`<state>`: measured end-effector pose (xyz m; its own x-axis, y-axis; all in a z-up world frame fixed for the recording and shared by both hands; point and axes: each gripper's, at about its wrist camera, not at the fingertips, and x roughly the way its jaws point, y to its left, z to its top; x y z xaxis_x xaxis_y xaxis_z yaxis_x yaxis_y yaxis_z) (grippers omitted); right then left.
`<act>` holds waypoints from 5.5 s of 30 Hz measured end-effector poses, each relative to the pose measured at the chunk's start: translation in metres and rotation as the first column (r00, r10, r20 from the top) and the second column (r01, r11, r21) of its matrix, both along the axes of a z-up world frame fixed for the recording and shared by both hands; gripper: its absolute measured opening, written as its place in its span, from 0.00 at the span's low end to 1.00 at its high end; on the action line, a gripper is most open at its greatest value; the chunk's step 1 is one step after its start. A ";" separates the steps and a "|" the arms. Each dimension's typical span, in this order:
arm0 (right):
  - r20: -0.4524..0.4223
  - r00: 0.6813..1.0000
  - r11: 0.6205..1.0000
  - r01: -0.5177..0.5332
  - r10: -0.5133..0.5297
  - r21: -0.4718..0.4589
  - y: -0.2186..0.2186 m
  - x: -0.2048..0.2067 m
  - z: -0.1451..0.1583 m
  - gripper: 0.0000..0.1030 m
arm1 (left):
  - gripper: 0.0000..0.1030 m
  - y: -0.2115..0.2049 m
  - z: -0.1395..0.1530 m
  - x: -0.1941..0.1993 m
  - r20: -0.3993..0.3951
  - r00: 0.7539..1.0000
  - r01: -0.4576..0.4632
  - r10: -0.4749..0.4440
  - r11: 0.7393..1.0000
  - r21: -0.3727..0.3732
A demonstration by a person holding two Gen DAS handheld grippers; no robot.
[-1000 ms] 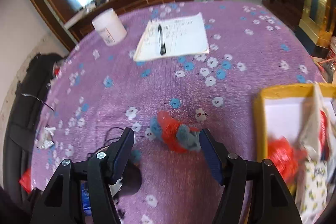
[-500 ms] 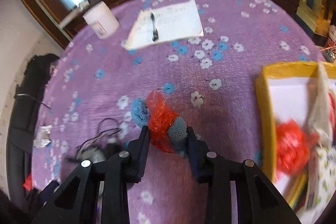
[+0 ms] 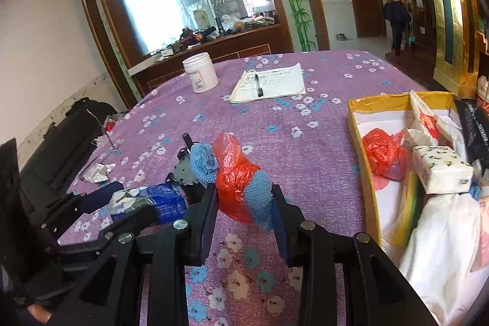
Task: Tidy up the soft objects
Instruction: 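Lift the tissue pack and knit toy and hold them above the table, then carry the tissue pack and knit toy over the box with both tools, then lower the tissue pack and knit toy into the box and open both tools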
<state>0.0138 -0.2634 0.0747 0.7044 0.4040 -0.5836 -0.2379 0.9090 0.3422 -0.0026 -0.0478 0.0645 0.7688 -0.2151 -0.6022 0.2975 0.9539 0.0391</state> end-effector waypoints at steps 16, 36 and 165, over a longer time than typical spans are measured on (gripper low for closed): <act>0.016 1.000 1.000 -0.021 0.021 0.020 0.001 -0.001 -0.006 0.35 | 0.53 -0.001 -0.006 0.006 0.034 0.998 -0.057 0.055 0.996 0.075; 0.002 1.000 0.999 -0.031 0.031 0.036 -0.001 0.001 -0.006 0.36 | 0.84 0.017 -0.030 0.034 -0.189 0.978 -0.072 0.090 0.992 0.101; -0.104 0.883 0.880 0.467 -0.458 0.085 -0.224 -0.060 -0.027 0.37 | 0.71 -0.247 -0.025 -0.040 -0.013 0.953 0.303 -0.304 0.946 0.117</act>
<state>-0.0460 -0.4876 0.0475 0.7796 0.1054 -0.6174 0.2323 0.8667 0.4414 -0.0429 -0.2951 0.0399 0.6815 -0.3675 -0.6329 0.5716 0.8073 0.1467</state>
